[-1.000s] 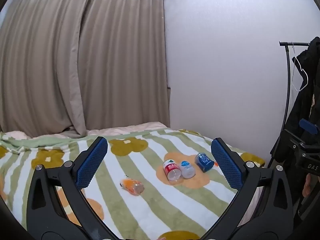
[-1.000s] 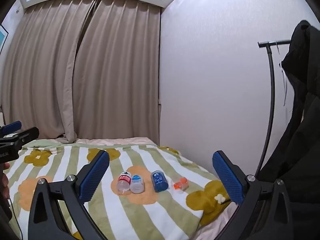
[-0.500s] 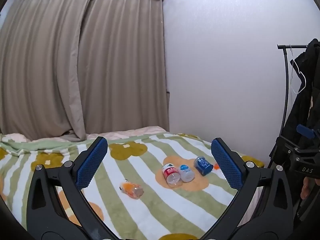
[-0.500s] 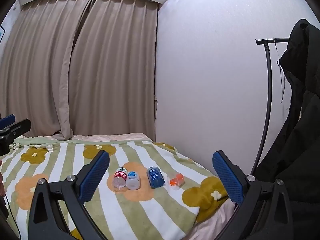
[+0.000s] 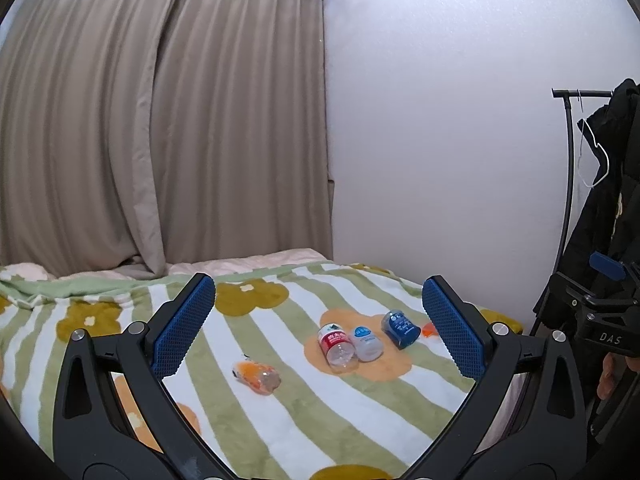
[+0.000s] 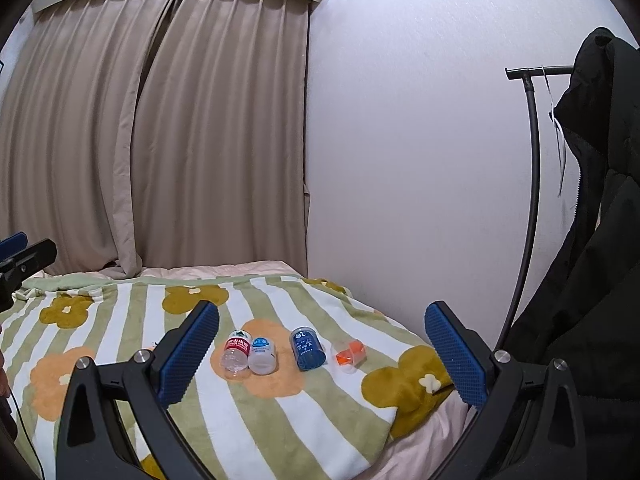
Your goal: Flip cup upside down
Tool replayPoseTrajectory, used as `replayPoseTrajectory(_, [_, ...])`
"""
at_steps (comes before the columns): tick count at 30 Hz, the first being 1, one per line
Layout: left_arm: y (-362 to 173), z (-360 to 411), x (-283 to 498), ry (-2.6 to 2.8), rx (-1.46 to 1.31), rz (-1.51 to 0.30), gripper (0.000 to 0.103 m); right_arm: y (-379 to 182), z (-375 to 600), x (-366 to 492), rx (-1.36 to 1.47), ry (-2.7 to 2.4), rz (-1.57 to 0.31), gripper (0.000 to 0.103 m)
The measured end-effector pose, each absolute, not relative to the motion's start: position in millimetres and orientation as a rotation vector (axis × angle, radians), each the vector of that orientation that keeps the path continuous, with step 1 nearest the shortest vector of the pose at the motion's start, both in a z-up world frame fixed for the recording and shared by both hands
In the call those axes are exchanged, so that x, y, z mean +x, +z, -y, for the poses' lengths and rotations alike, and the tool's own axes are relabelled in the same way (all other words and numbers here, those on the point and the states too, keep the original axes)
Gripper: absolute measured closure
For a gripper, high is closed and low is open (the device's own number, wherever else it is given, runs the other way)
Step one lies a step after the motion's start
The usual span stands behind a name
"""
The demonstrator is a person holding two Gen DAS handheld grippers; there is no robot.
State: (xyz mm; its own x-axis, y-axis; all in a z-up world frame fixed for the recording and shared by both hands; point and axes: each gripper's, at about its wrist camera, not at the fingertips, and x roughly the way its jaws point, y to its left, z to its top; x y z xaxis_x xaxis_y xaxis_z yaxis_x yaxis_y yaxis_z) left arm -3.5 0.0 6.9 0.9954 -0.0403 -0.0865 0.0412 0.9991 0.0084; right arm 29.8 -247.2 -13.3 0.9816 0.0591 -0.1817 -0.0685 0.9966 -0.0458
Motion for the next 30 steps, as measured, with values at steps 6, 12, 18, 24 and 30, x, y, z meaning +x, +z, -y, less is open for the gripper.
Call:
replayPoseTrajectory(6, [6.5,0.5,-0.8,-0.045,0.005,-0.093,0.000,-12.5,244.6,29.5,-0.055,0.059,-0.181,0.000])
replayPoseTrajectory(12, [7.1,1.9,-1.1,-0.046,0.002,-0.090,0.000,-12.0,245.8,29.9,-0.053,0.055,-0.182,0.000])
replayPoseTrajectory(18, [7.9,1.7,-0.3,-0.053,0.004,-0.092,0.000,-12.5,244.2,29.0,-0.054,0.056,-0.183,0.000])
replayPoseTrajectory(24, [7.5,6.9,1.4,-0.061,0.005,-0.097,0.000,-12.3,243.2,27.9,-0.050,0.054,-0.189,0.000])
replayPoseTrajectory(30, [7.6,8.2,1.4,-0.062,0.010,-0.099,0.000,-11.7,241.6,26.8,-0.047,0.054,-0.193,0.000])
